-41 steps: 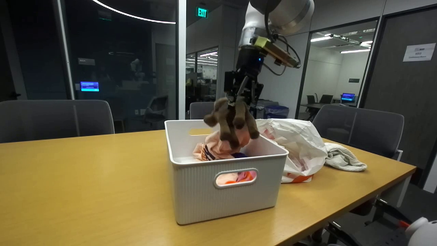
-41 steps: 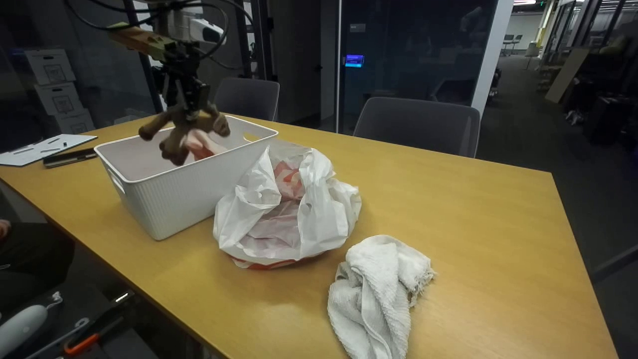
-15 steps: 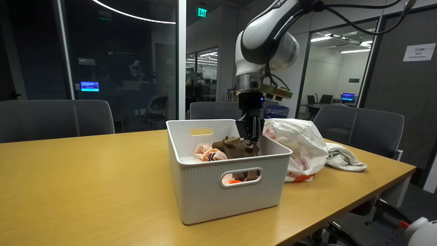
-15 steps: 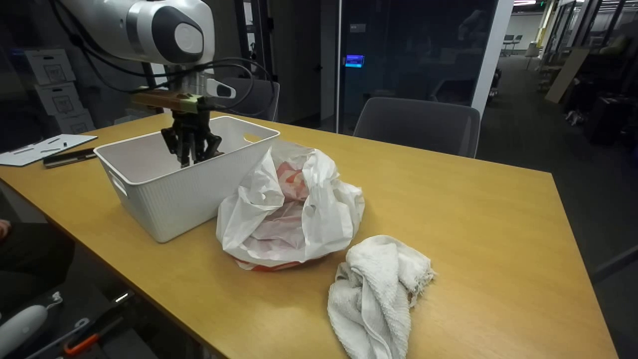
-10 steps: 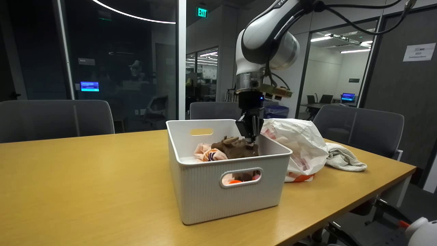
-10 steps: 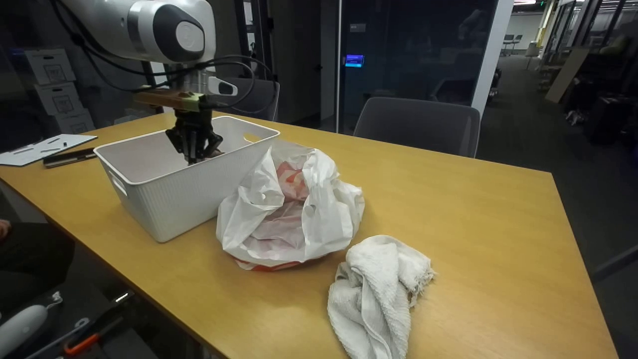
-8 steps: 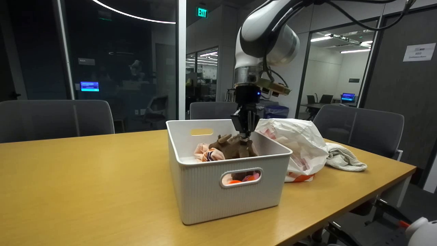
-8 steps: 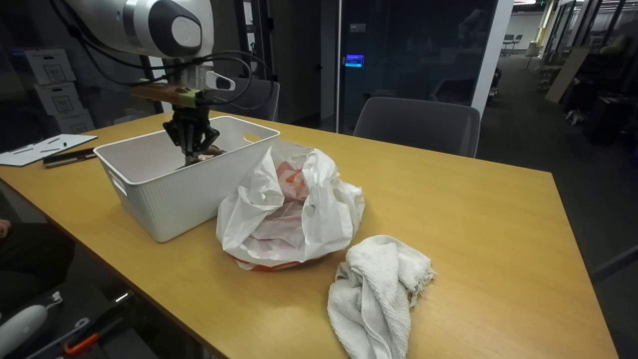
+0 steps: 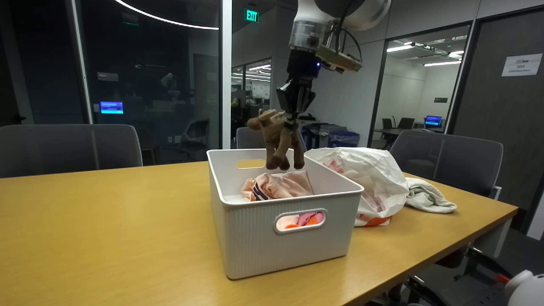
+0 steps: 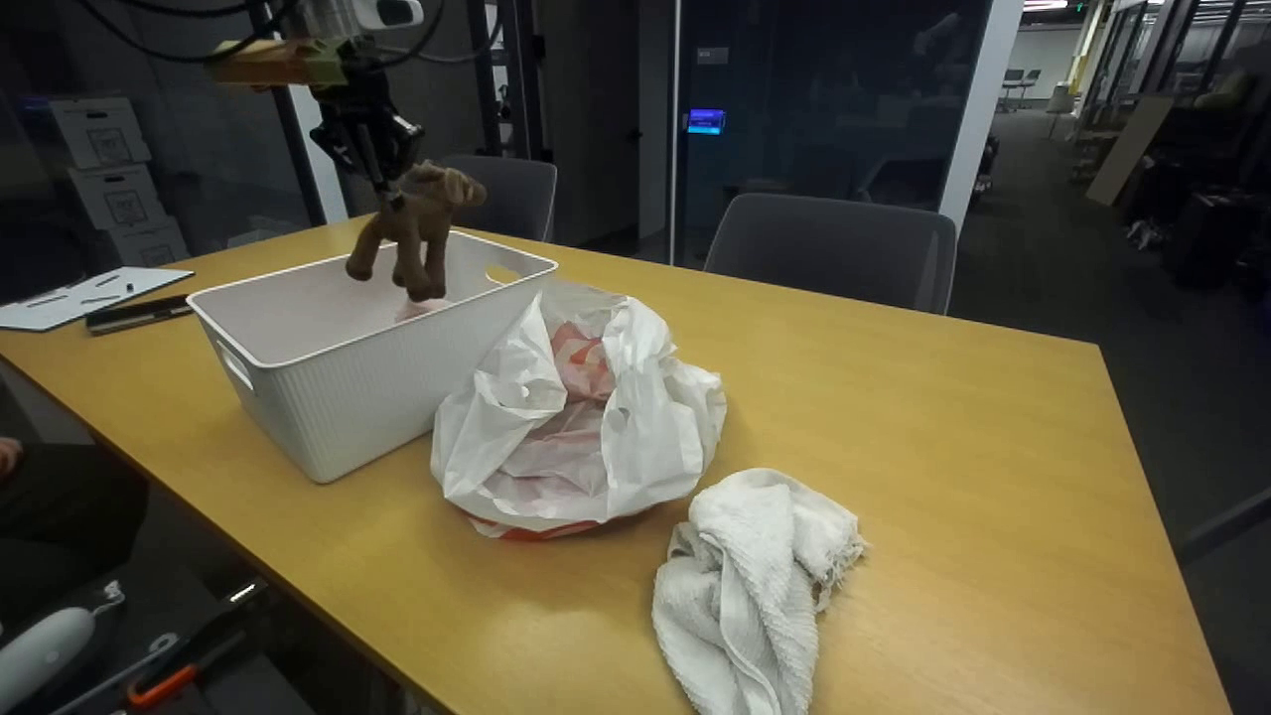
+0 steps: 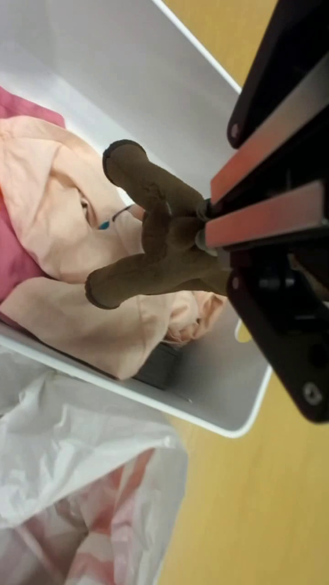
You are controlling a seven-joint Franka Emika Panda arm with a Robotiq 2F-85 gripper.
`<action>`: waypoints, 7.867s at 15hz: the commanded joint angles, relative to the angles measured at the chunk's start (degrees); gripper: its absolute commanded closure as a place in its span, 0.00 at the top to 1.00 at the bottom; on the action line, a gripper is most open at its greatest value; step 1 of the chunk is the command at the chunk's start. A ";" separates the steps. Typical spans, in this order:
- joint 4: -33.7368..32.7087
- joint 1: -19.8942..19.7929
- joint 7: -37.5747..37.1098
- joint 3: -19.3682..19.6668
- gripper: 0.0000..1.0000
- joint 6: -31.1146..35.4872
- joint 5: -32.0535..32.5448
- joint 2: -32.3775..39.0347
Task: Take out the clothes from the box and place them on the counter
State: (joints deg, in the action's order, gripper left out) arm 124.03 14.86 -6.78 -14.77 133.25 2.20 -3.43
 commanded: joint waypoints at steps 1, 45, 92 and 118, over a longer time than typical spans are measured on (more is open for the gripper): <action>2.94 -1.30 -8.61 -0.44 0.04 3.45 8.54 -6.43; 15.48 -9.48 -16.33 3.01 0.04 -13.88 31.96 -3.20; -13.24 1.01 27.16 -0.54 1.00 3.84 8.69 28.50; -13.98 7.60 15.92 3.24 0.02 5.53 31.64 18.23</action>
State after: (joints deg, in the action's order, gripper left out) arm 107.96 19.64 14.81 -13.44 137.81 27.10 19.98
